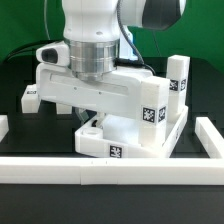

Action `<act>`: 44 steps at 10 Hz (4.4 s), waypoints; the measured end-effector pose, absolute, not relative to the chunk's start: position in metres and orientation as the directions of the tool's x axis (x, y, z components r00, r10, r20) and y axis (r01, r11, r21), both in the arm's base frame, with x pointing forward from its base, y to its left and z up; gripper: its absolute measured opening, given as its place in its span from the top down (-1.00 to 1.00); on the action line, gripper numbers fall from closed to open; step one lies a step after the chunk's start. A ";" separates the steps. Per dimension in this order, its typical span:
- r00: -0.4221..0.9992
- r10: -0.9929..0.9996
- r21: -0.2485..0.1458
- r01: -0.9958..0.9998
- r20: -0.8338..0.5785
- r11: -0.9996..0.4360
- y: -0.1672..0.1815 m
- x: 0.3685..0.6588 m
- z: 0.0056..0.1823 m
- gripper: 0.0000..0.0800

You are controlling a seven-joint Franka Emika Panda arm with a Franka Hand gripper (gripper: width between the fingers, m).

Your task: Assemble desk

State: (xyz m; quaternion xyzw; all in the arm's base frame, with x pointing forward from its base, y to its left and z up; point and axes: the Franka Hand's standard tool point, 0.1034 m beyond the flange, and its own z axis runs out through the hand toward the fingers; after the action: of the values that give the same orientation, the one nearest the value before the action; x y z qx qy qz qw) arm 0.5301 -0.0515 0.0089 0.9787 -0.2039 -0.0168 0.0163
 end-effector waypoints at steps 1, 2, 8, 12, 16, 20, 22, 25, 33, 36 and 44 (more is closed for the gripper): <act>0.922 -0.387 0.038 -0.386 -0.026 -0.922 -0.052 0.530 0.009 0.84; 0.924 -0.381 0.038 -0.380 -0.027 -0.924 -0.052 0.530 0.009 0.84; 0.998 -0.044 0.032 -0.043 -0.039 -0.999 -0.055 0.530 0.009 0.84; 0.984 0.169 0.042 0.171 -0.046 -0.984 -0.036 0.539 0.009 0.84; 0.916 0.398 0.038 0.400 -0.045 -0.916 -0.029 0.549 0.009 0.84; 0.784 0.616 0.035 0.620 -0.075 -0.784 -0.027 0.551 0.009 0.84; 0.688 0.720 0.017 0.724 -0.092 -0.689 -0.020 0.564 0.009 0.84; 0.531 0.841 0.008 0.846 -0.106 -0.534 -0.027 0.562 0.008 0.84; 0.098 0.985 -0.030 0.994 -0.144 -0.103 0.013 0.589 0.010 0.85; 0.112 0.985 -0.006 0.994 -0.130 -0.114 0.041 0.625 0.014 0.85; 0.100 0.982 0.016 0.995 -0.163 -0.099 0.065 0.644 0.016 0.85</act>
Offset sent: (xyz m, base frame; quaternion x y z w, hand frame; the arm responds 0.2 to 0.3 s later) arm 0.0000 0.0000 0.0000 0.0000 0.0000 -0.1296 0.9916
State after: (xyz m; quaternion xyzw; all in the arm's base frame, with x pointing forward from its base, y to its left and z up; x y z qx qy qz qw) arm 0.6437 0.0646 0.0159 0.7392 0.6685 -0.0552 0.0607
